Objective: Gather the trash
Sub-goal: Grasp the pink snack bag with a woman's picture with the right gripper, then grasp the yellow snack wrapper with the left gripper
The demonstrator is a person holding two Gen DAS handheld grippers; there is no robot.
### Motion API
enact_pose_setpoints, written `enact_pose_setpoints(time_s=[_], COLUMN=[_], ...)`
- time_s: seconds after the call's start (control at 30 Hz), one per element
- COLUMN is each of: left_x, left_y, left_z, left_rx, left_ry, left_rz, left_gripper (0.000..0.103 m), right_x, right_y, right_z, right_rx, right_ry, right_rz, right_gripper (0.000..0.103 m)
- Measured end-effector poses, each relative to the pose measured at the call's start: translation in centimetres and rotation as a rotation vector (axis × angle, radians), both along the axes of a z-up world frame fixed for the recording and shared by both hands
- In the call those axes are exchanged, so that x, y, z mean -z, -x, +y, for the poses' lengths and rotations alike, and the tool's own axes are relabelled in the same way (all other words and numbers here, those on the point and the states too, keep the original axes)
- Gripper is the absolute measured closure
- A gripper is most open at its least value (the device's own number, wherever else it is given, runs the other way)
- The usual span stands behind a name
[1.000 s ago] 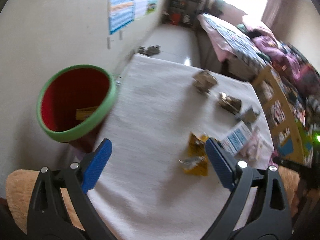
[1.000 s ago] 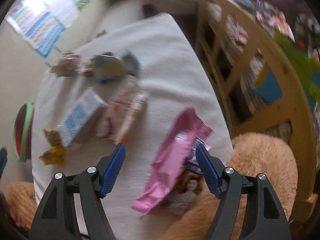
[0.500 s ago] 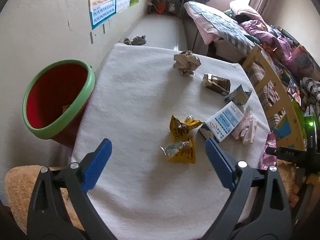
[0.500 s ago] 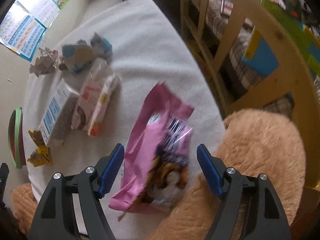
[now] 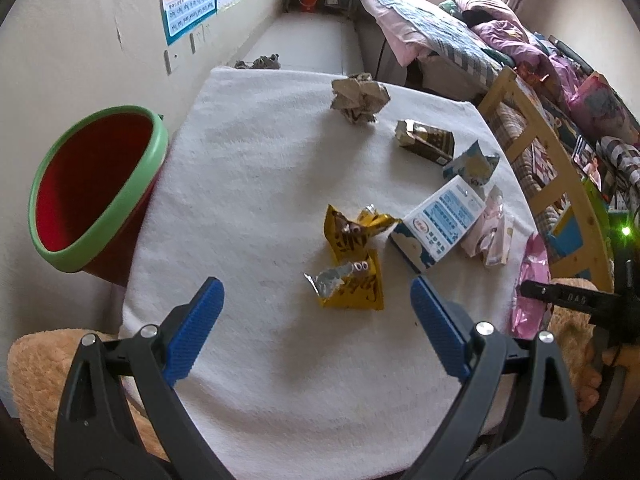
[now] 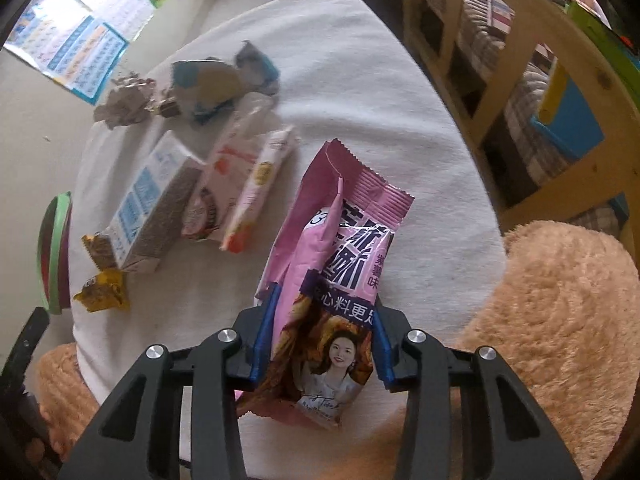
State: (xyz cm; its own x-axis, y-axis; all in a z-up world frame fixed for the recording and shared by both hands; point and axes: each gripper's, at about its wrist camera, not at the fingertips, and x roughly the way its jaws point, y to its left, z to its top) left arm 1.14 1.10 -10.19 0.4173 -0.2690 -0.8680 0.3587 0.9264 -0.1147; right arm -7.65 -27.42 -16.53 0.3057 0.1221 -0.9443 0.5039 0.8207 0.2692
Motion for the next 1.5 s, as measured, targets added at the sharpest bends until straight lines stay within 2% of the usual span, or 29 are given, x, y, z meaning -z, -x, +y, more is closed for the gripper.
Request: enact_pose_setpoints(time_s=[0.23, 0.5, 0.73, 0.9, 0.93, 1.0, 1.03, 1.1, 1.17, 1.3, 1.43, 1.5], left_x=[1.5, 2.5, 3.3, 5.3, 5.8, 6.5, 6.9, 7.6, 7.4, 6.7, 4.6, 3.0], left_y=[0.5, 0.5, -1.2, -2.3, -2.5, -2.5, -2.4, -2.3, -2.0, -1.6, -0.9, -0.7], left_z=[-0.5, -1.0, -2.2, -3.6, -3.9, -4.1, -4.2, -4.1, -3.9, -3.1, -2.2, -1.2], left_rx=[0.026, 0.035, 0.027, 0.041, 0.047, 0.055, 0.062, 0.067, 0.074, 0.07, 0.057, 0.033], left_ry=[-0.005, -0.016, -0.007, -0.019, -0.027, -0.041, -0.05, -0.058, -0.061, -0.023, 0.001, 0.009], left_rz=[0.037, 0.057, 0.057, 0.106, 0.118, 0.137, 0.153, 0.178, 0.167, 0.173, 0.124, 0.072], left_gripper=[0.011, 0.011, 0.011, 0.012, 0.013, 0.029, 0.031, 0.044, 0.053, 0.059, 0.06, 0.06], right_x=[-1.3, -1.0, -1.5, -2.0, -2.0, -1.9, -2.0, -2.1, -2.2, -2.9, -4.0, -4.9], right_y=[-0.1, -0.3, -0.4, -0.9, -1.0, -1.2, -1.3, -1.5, -1.6, -1.8, -2.1, -2.4], right_z=[1.3, 1.2, 1.3, 1.9, 2.1, 2.3, 2.4, 2.7, 2.9, 3.6, 4.3, 4.9], right_rx=[-0.046, -0.053, -0.055, -0.08, -0.084, -0.094, -0.098, -0.105, -0.112, -0.134, -0.161, -0.181], right_ry=[0.016, 0.001, -0.002, 0.02, 0.023, 0.027, 0.028, 0.031, 0.031, 0.028, 0.028, 0.027], right_rz=[-0.071, -0.08, -0.118, -0.141, -0.141, -0.142, -0.143, -0.149, -0.157, -0.179, -0.221, -0.246], right_gripper=[0.063, 0.063, 0.063, 0.063, 0.063, 0.063, 0.063, 0.063, 0.063, 0.063, 0.063, 0.063])
